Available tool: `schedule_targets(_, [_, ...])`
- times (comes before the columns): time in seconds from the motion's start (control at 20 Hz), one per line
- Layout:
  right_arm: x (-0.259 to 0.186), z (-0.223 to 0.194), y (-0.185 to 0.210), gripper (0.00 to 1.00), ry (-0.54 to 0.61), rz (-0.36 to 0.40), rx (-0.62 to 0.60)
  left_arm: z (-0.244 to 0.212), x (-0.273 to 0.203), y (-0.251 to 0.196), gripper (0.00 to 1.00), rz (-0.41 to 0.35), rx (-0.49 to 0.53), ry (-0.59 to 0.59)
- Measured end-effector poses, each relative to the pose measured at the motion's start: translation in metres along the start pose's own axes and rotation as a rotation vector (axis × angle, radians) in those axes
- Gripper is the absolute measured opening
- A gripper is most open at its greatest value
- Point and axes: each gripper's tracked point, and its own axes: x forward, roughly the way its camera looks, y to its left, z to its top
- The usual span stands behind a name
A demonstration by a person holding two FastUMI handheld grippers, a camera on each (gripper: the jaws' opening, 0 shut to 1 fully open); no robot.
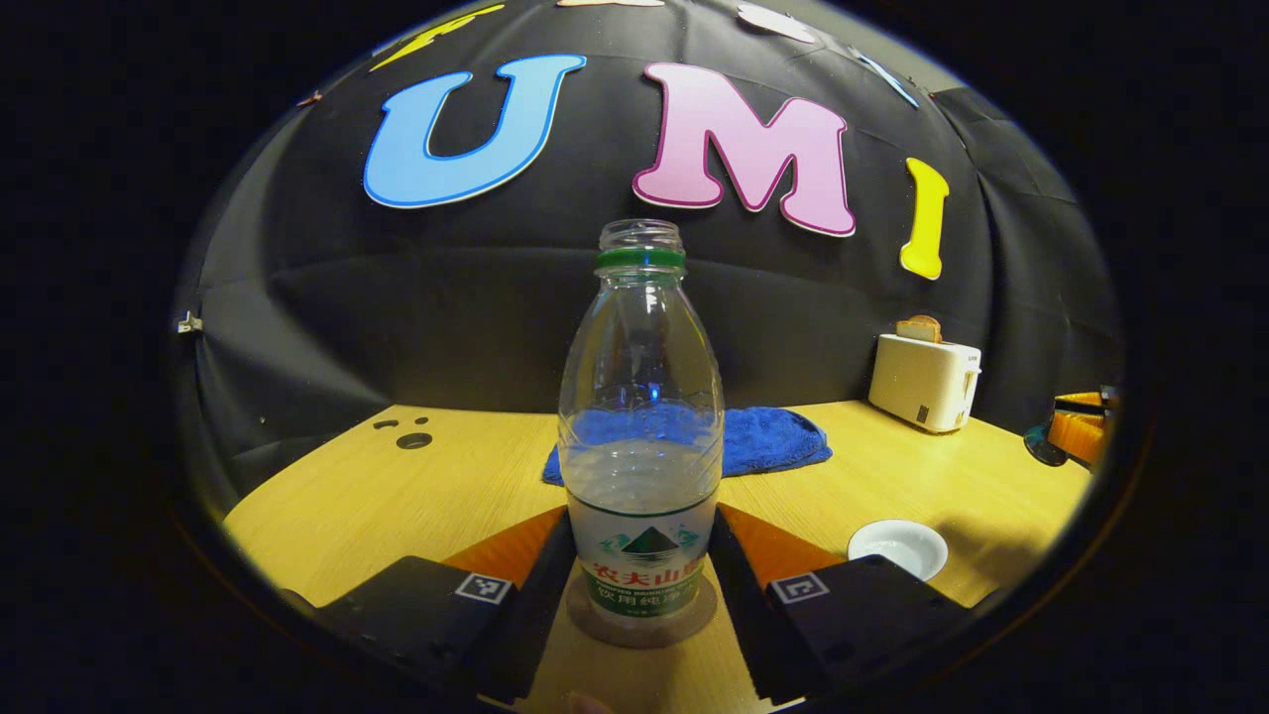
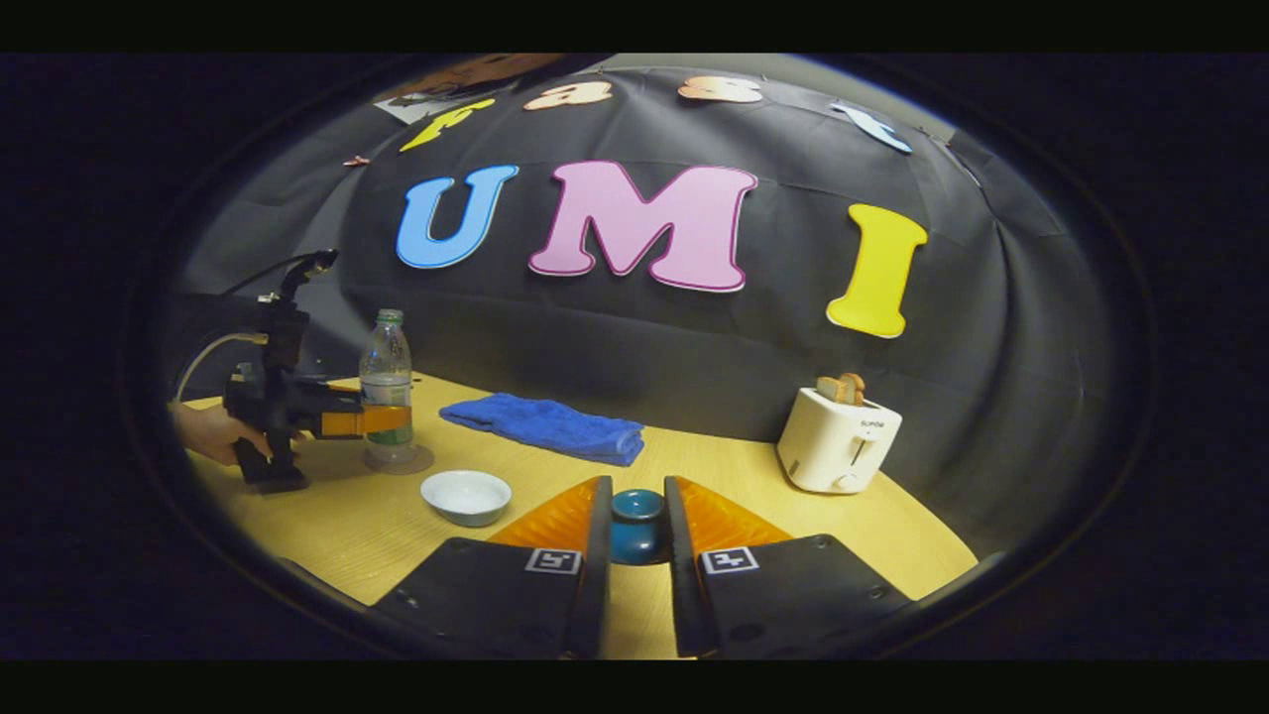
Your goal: Open the teacup lid with one hand, grasp the water bottle and pour water into the teacup with the other hand; after pouring, place the water bottle on the coaster and then close the teacup lid.
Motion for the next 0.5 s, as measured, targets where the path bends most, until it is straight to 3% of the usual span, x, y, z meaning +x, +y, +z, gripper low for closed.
schedule_targets(0.1, [0.004, 0.003, 0.007, 0.29, -0.004, 0.015, 0.02, 0.001, -0.002, 0.0, 0.86, -0.004, -0.01, -0.006])
schedule_targets(0.15, [0.006, 0.004, 0.011, 0.24, -0.006, 0.023, 0.032, 0.001, -0.003, -0.001, 0.87, -0.007, -0.014, -0.01])
schedule_targets(0.2, [0.009, 0.005, 0.016, 0.34, -0.008, 0.031, 0.044, 0.0, -0.004, -0.001, 0.89, -0.012, -0.016, -0.008])
schedule_targets(0.4, [0.026, 0.003, 0.054, 0.24, -0.007, 0.081, 0.098, -0.008, -0.013, -0.005, 0.89, -0.023, 0.02, 0.006])
schedule_targets(0.45, [0.032, 0.006, 0.067, 0.34, -0.017, 0.097, 0.117, -0.013, -0.019, -0.005, 0.9, -0.026, 0.017, 0.018])
schedule_targets(0.5, [0.035, 0.007, 0.076, 0.29, -0.023, 0.109, 0.129, -0.014, -0.023, -0.005, 0.9, -0.026, 0.016, 0.023])
